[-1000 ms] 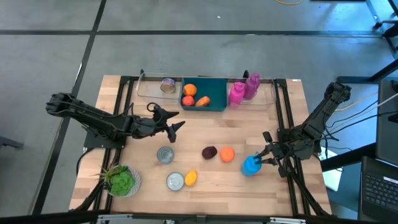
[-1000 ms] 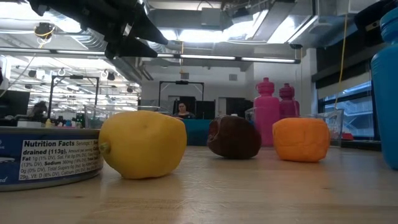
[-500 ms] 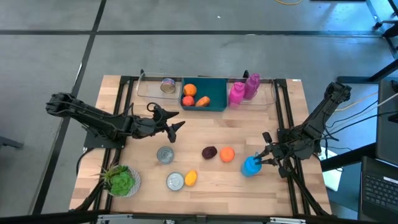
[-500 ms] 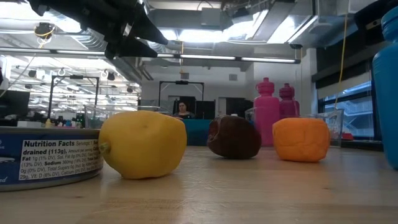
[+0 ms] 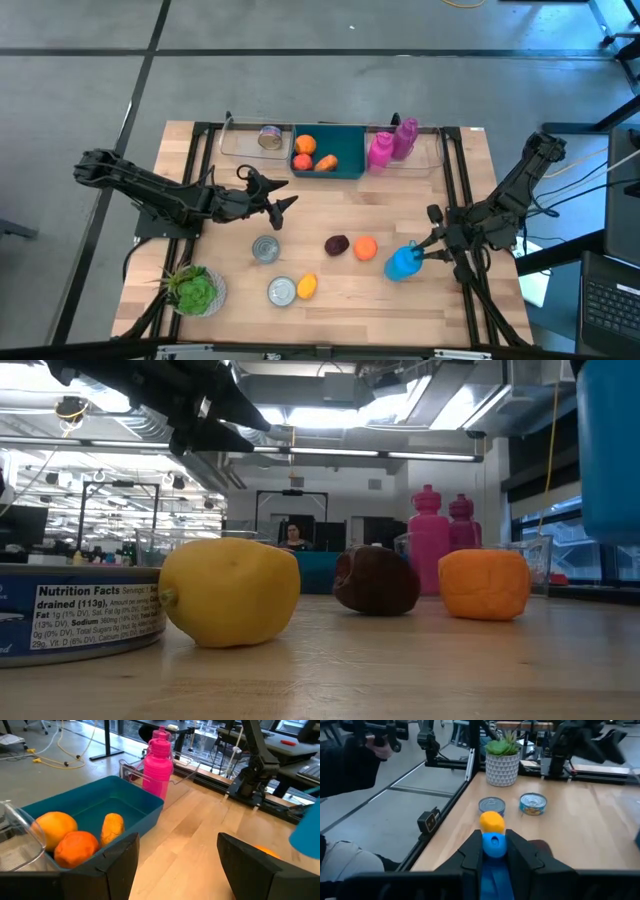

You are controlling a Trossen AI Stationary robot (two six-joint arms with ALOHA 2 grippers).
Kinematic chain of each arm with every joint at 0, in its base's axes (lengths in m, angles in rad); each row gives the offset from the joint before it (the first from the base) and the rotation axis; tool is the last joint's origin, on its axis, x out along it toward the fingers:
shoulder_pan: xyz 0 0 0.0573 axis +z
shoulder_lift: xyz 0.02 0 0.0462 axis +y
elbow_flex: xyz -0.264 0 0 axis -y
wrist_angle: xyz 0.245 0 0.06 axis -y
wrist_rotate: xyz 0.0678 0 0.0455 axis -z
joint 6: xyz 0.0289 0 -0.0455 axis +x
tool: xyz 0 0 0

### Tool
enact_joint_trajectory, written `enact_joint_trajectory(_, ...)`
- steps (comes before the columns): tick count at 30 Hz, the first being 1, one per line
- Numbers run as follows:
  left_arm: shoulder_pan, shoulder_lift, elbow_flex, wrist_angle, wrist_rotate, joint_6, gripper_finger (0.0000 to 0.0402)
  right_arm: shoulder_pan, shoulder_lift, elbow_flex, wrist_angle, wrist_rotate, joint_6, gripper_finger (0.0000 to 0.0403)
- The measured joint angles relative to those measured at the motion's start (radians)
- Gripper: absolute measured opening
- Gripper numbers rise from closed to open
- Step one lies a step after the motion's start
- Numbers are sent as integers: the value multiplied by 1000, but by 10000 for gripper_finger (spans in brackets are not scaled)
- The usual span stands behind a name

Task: Pick & Place Food Item
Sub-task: Put the blue water bottle into the right transparent bin

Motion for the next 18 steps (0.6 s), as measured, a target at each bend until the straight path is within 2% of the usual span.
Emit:
enact_joint_trajectory(11, 0, 0, 0, 0, 42, 0, 260, -59, -1, 155, -182, 4, -13, 58)
enact_joint_trajectory(18, 0, 0, 0, -1, 42, 0, 260, -94, -1, 157, -203, 94, -30, 58)
